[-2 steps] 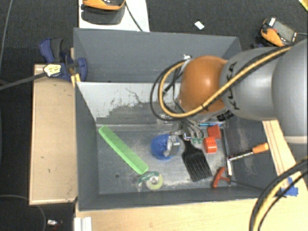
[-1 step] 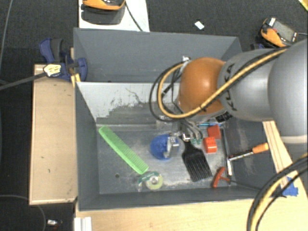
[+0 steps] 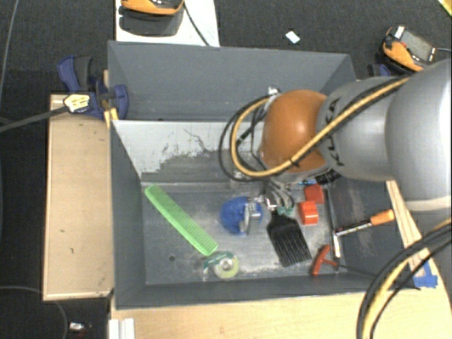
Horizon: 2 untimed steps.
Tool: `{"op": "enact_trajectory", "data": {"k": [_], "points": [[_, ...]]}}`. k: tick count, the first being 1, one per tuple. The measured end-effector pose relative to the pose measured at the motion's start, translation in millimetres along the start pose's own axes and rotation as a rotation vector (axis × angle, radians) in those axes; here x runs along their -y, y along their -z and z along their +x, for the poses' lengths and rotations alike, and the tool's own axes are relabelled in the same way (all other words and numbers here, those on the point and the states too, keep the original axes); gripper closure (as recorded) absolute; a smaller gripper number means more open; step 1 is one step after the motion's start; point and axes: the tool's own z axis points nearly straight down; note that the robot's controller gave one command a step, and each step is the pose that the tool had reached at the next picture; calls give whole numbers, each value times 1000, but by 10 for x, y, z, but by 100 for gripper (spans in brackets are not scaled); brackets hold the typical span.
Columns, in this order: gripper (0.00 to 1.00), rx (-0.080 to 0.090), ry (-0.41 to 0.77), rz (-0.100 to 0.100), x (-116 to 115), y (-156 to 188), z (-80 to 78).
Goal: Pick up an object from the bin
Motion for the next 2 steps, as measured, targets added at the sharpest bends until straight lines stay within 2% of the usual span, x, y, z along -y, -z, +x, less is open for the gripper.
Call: {"op": "enact_trajectory", "data": {"k": [1, 2], "points": [[100, 1, -51, 1, -56, 20, 6], [100, 1, -52, 1, -56, 21, 6]]}}
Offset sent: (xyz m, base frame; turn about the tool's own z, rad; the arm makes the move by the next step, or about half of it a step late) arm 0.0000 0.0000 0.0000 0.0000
